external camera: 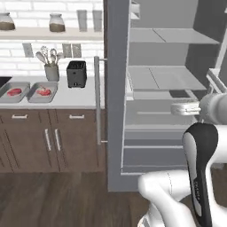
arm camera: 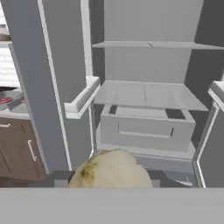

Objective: Place one garlic and one steak in each tupperware on the nearby counter, to pack two identical lunches.

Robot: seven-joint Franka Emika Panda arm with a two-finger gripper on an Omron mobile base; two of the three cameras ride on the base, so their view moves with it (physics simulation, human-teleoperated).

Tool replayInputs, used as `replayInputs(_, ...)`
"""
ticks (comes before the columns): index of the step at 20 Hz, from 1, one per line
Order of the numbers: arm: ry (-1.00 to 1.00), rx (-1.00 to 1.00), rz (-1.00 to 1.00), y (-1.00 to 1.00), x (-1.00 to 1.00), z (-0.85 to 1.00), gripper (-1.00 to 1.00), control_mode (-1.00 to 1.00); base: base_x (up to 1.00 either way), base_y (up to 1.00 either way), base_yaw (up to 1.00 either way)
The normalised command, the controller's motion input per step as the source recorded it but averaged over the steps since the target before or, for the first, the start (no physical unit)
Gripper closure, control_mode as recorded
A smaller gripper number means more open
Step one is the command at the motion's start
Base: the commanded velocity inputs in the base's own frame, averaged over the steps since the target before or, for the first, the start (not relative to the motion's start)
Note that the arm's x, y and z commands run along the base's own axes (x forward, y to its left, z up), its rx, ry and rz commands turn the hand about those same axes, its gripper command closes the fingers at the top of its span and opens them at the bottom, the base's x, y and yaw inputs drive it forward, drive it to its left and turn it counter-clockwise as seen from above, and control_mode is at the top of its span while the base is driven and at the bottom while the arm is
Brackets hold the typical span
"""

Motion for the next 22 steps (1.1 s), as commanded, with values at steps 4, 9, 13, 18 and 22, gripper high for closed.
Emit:
replayInputs(4, 0.00, 0.00, 0.00, 0.00, 0.00, 0.00, 1.00, 1.00, -0.21, 0.51, 0.87)
replayInputs(9, 0.00, 0.00, 0.00, 0.00, 0.00, 0.00, 1.00, 1.00, -0.04, 0.52, 0.81)
replayInputs(13, 0.00, 0.00, 0.00, 0.00, 0.00, 0.00, 1.00, 1.00, 0.26, 0.70, 0.62)
replayInputs(18, 0.00, 0.00, 0.00, 0.00, 0.00, 0.00, 1.00, 1.00, 0.99, 0.50, 0.23)
replayInputs(22, 0.00, 0.00, 0.00, 0.00, 0.00, 0.00, 1.00, 1.00, 1.00, 0.02, -0.09)
